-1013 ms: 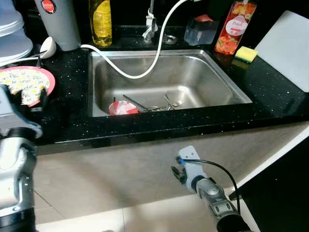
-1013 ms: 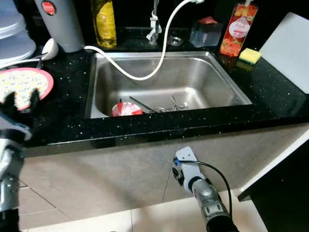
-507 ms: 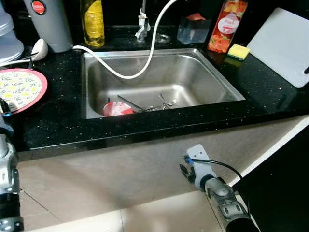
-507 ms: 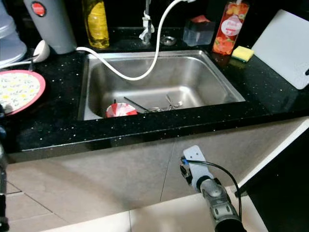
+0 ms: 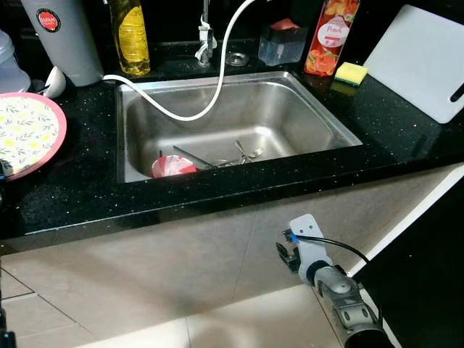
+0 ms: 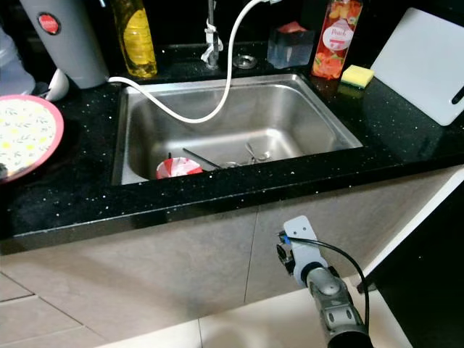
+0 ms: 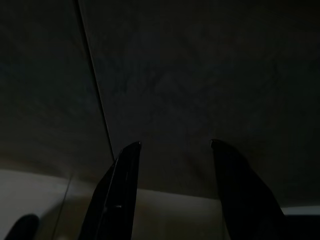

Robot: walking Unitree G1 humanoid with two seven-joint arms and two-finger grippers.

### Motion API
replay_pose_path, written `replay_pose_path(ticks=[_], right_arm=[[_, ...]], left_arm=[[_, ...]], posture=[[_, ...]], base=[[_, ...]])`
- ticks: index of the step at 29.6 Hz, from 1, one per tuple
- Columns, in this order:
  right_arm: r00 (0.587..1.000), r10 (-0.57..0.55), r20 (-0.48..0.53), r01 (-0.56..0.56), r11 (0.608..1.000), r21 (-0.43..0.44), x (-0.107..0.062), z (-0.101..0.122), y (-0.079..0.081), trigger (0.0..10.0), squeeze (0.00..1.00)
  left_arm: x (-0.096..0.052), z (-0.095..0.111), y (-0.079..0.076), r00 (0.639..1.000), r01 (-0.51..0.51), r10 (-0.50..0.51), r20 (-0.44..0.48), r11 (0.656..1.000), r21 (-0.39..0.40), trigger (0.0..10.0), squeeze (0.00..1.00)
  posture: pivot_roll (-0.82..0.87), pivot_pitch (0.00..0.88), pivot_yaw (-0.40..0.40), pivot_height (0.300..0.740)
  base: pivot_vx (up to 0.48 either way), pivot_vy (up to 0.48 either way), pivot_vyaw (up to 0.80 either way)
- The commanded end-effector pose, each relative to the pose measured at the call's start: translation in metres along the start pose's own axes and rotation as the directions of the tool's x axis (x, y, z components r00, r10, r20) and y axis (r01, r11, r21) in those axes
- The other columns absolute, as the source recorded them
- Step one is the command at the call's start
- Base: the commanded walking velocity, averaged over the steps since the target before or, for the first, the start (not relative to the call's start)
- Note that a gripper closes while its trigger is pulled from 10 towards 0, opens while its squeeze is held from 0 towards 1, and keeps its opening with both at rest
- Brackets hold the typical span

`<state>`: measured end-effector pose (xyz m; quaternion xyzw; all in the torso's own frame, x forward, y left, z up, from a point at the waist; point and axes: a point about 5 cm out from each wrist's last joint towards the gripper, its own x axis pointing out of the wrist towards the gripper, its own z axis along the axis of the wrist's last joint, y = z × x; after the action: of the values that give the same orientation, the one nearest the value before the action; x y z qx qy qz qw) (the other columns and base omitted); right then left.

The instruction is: Kitchen organization

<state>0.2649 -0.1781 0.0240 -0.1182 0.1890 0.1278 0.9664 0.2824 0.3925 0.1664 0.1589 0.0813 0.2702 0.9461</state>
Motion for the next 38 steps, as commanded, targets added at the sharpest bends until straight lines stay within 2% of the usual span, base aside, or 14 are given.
replay_pose_path(ticks=[1, 10, 19, 22, 23, 24, 25, 26, 27, 28, 31, 34, 36, 38], right_arm=[[1.000, -0.017, -0.003, 0.017, 1.000, 0.026, -0.002, 0.000, 0.001, 10.0, 0.00], [0.999, -0.052, -0.017, 0.052, 0.997, 0.054, -0.012, -0.007, 0.000, 10.0, 0.00], [0.999, -0.037, -0.012, 0.038, 0.997, 0.062, -0.007, -0.002, 0.005, 10.0, 0.00], [0.999, -0.034, -0.005, 0.034, 0.998, 0.060, -0.004, 0.003, 0.004, 10.0, 0.00], [0.999, -0.036, -0.003, 0.036, 0.998, 0.061, -0.003, 0.004, 0.003, 10.0, 0.00], [0.999, -0.036, -0.003, 0.036, 0.998, 0.061, -0.003, 0.004, 0.003, 10.0, 0.00], [0.999, -0.037, -0.003, 0.037, 0.997, 0.061, -0.003, 0.004, 0.003, 10.0, 0.00], [0.999, -0.037, -0.003, 0.037, 0.997, 0.061, -0.003, 0.004, 0.003, 10.0, 0.00], [0.999, -0.037, -0.002, 0.037, 0.997, 0.062, -0.003, 0.004, 0.004, 10.0, 0.00], [0.999, -0.037, -0.002, 0.037, 0.997, 0.062, -0.003, 0.004, 0.004, 10.0, 0.00], [0.999, -0.034, -0.004, 0.034, 0.997, 0.068, -0.003, 0.003, 0.008, 10.0, 0.00], [0.999, -0.031, -0.008, 0.032, 0.997, 0.069, -0.003, 0.001, 0.009, 10.0, 0.00], [1.000, -0.030, -0.010, 0.031, 0.997, 0.069, -0.003, 0.001, 0.009, 10.0, 0.00], [1.000, -0.025, -0.011, 0.025, 0.997, 0.067, -0.002, 0.001, 0.009, 10.0, 0.00]], left_arm=[[-0.004, -0.043, 0.010, 0.973, 0.031, -0.023, -0.229, 0.999, 0.030, 10.0, 0.00], [-0.002, -0.052, 0.015, 0.945, 0.106, -0.076, -0.317, 0.991, 0.079, 10.0, 0.00], [-0.002, -0.059, 0.012, 0.931, 0.162, -0.099, -0.352, 0.975, 0.152, 10.0, 0.00], [0.006, -0.037, 0.016, 0.972, 0.104, -0.070, -0.225, 0.984, 0.146, 10.0, 0.00], [0.010, -0.016, 0.014, 0.994, 0.069, -0.055, -0.094, 0.986, 0.154, 10.0, 0.00], [0.010, -0.016, 0.014, 0.994, 0.069, -0.055, -0.094, 0.986, 0.154, 10.0, 0.00], [0.012, 0.010, 0.007, 0.996, 0.029, -0.036, 0.080, 0.996, 0.088, 10.0, 0.00], [0.012, 0.010, 0.007, 0.996, 0.029, -0.036, 0.080, 0.996, 0.088, 10.0, 0.00], [0.007, 0.039, -0.007, 0.962, 0.040, -0.032, 0.271, 0.999, -0.023, 10.0, 0.00], [0.007, 0.039, -0.007, 0.962, 0.040, -0.032, 0.271, 0.999, -0.023, 10.0, 0.00], [-0.008, 0.055, -0.051, 0.913, 0.184, -0.163, 0.373, 0.983, -0.021, 10.0, 0.00], [-0.014, 0.051, -0.067, 0.905, 0.232, -0.218, 0.364, 0.973, 0.007, 10.0, 0.00], [-0.016, 0.048, -0.071, 0.904, 0.246, -0.235, 0.358, 0.969, 0.015, 10.0, 0.00], [-0.014, 0.029, -0.065, 0.933, 0.215, -0.213, 0.289, 0.976, 0.024, 10.0, 0.00]], posture=[[0.00, 0.033, -0.014, 0.740], [-0.02, 0.038, 0.009, 0.740], [0.00, 0.032, 0.001, 0.740], [0.00, 0.024, -0.003, 0.740], [0.00, 0.024, -0.003, 0.740], [0.00, 0.024, -0.003, 0.740], [0.00, 0.024, -0.001, 0.740], [0.00, 0.024, -0.001, 0.740], [0.00, 0.024, 0.001, 0.740], [0.00, 0.024, 0.001, 0.740], [0.02, 0.028, 0.005, 0.740], [0.03, 0.027, 0.000, 0.740], [0.03, 0.027, 0.000, 0.740], [0.03, 0.025, -0.003, 0.740]], base=[[0.000, 0.000, 0.00], [0.000, 0.000, 0.00], [0.000, 0.000, 0.00], [0.000, 0.000, 0.00], [0.000, 0.000, 0.00], [0.000, 0.000, 0.00], [0.000, 0.000, 0.00], [0.000, 0.000, 0.00], [0.000, 0.000, 0.00], [0.000, 0.000, 0.00], [0.000, 0.000, 0.00], [0.000, 0.000, 0.00], [0.000, 0.000, 0.00], [0.000, 0.000, 0.00]])
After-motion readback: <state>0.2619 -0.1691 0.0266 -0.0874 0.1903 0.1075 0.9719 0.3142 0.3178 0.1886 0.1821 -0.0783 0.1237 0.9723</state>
